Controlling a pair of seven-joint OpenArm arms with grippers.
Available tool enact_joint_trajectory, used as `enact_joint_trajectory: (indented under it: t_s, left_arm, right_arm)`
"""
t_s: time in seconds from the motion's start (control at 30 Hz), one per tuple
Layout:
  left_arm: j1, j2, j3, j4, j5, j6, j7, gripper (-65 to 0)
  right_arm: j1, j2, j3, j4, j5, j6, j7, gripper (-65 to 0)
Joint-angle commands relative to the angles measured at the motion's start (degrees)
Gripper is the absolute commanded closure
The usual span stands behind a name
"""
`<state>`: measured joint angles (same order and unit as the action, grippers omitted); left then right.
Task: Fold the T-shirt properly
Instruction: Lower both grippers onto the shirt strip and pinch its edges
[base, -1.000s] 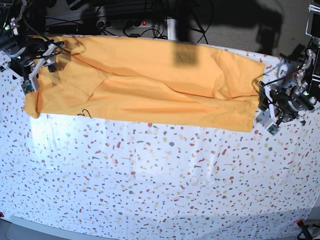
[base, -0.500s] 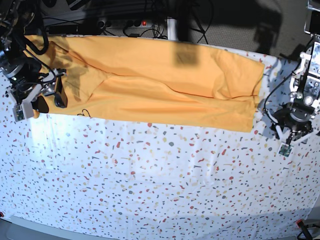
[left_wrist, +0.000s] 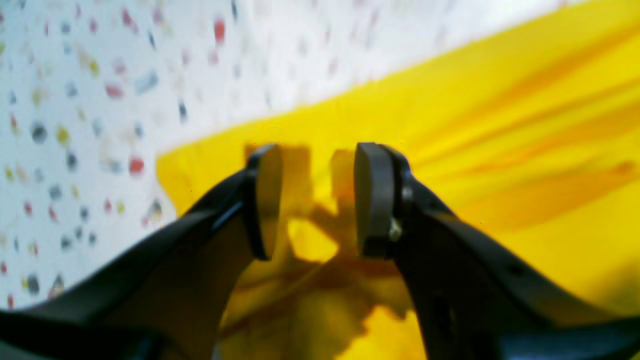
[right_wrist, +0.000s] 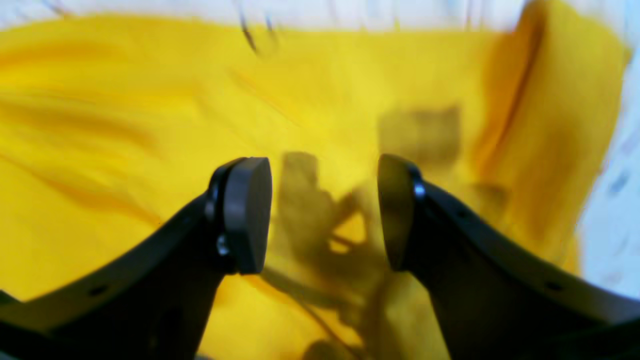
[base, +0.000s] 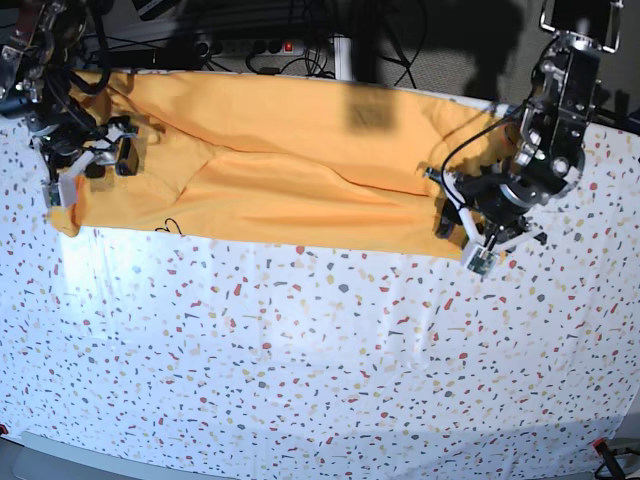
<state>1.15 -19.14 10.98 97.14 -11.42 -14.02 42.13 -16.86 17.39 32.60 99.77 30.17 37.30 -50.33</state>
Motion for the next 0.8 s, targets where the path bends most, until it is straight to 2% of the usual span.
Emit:
enact_joint_trajectory:
  t_s: [0.0, 0.1, 0.2, 0.33, 0.53, 0.63, 0.77]
  left_arm:
    - [-0.79, -0.87, -0.44, 0.13, 1.77, 0.28, -0.92, -23.7]
    - [-0.15, -1.73, -0.44, -1.05, 4.57, 0.7, 1.38, -23.7]
    - [1.11, -2.97, -0.44, -1.07, 4.33, 0.72, 2.01, -23.7]
    - [3.48, -3.43, -0.44, -1.07, 4.37, 0.7, 1.92, -23.7]
    - [6.38, -3.43, -0.44, -3.02, 4.37, 0.68, -0.72, -23.7]
    - [6.25, -3.43, -0.44, -8.22, 4.55, 0.7, -2.36, -23.7]
    - [6.12, -3.43, -0.44, -15.89, 4.55, 0.7, -5.46, -23.7]
  right_arm:
    - [0.37, 0.87, 0.33, -0.96, -0.5, 0.9, 1.25, -34.0]
    - [0.35, 1.42, 0.35, -5.73, -4.74, 0.85, 1.46, -34.0]
    - [0.63, 3.15, 0.39, -8.92, -6.32, 0.74, 1.68, -34.0]
    - [1.38, 5.55, 0.39, -11.15, -7.3, -2.32, 1.7, -34.0]
    - [2.58, 7.08, 0.39, -11.93, -10.73, -4.74, 2.14, -34.0]
    - [2.58, 7.34, 0.39, -11.96, -12.87, -5.4, 3.21, -34.0]
    - [2.58, 8.02, 0.39, -12.44, -15.23, -8.35, 3.45, -34.0]
